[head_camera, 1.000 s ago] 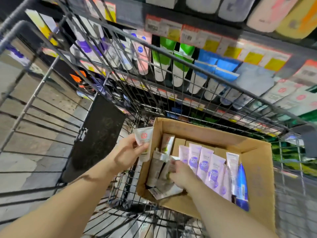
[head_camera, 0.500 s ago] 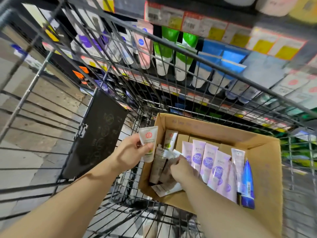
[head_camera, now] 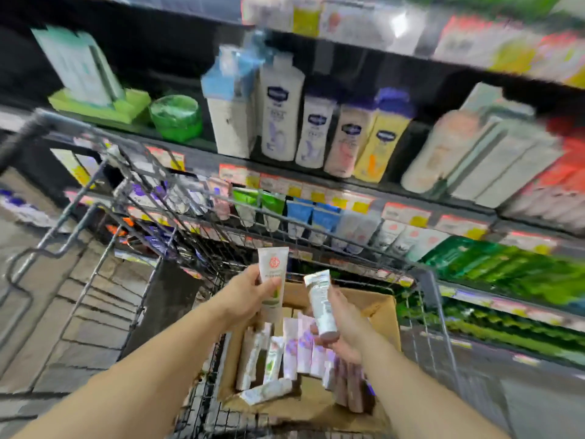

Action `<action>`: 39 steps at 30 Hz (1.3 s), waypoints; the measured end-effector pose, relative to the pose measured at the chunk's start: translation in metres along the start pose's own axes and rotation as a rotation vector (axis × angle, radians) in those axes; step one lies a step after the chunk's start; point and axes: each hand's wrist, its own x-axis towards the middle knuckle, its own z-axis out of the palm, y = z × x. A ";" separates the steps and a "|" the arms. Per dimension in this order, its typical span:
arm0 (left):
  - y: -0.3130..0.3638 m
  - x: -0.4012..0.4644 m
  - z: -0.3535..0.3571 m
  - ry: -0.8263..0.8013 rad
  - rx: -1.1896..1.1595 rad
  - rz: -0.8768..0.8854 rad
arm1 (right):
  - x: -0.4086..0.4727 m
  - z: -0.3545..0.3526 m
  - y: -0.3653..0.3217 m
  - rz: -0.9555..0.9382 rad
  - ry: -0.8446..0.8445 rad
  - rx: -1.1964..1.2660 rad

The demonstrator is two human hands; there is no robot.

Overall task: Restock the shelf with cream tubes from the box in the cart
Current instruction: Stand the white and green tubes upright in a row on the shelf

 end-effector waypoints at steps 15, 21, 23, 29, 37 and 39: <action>0.260 -0.056 0.225 -0.317 0.152 0.358 | -0.253 -0.224 -0.126 -0.712 0.479 -0.329; 0.342 -0.093 0.413 -0.456 0.149 0.438 | -0.341 -0.403 -0.121 -0.828 0.629 -0.378; 0.366 -0.106 0.472 -0.525 0.151 0.473 | -0.374 -0.459 -0.118 -0.864 0.640 -0.346; 0.428 -0.126 0.602 -0.657 0.166 0.573 | -0.427 -0.591 -0.127 -0.870 0.656 -0.266; 0.507 -0.088 0.712 -0.666 0.243 0.727 | -0.413 -0.713 -0.169 -0.905 0.732 -0.176; 0.532 -0.068 0.735 -0.717 0.221 0.756 | -0.404 -0.746 -0.191 -0.911 0.756 -0.170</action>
